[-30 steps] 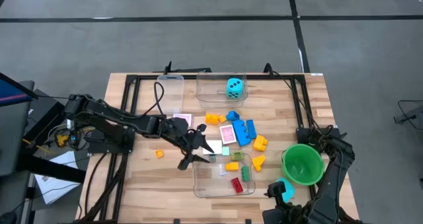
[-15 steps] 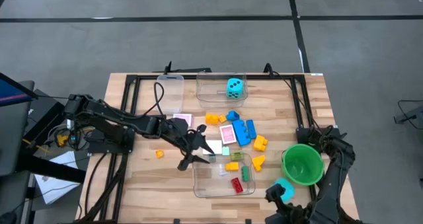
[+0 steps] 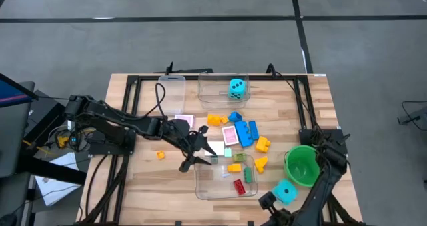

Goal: Pick & Place Toys
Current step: Put the light blue die into the top transparent bin

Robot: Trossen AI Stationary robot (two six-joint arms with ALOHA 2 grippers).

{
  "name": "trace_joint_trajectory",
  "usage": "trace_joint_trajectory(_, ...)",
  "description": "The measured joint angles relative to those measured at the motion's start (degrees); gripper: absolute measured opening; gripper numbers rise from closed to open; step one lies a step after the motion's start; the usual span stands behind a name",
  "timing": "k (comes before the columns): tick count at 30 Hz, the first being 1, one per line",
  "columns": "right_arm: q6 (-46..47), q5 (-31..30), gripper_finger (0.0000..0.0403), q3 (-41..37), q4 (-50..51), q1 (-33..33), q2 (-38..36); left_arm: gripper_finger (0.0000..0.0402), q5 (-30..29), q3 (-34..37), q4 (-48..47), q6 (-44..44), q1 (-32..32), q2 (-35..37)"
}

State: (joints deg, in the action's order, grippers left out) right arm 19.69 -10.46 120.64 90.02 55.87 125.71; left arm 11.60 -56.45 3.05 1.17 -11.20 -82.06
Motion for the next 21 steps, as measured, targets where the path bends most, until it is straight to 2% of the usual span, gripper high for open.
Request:
trace_joint_trajectory(5,-2.11,0.1,0.04,-2.11,-0.17,0.1,0.23,0.0191,0.0,0.0,0.0,0.0,0.01,0.0)
trace_joint_trajectory(12,2.07,4.63,0.04,-15.49,0.17,0.33,-4.97,0.0191,0.0,0.0,-0.04,0.0,0.0,0.0)
trace_joint_trajectory(17,4.38,2.88,0.04,-18.36,-0.01,0.88,-9.48,0.0191,0.0,0.0,0.01,0.0,0.02,0.0)
trace_joint_trajectory(21,3.9,2.84,0.04,-21.12,-0.14,1.71,-9.73,0.0191,0.0,0.0,0.01,0.0,0.0,0.0)
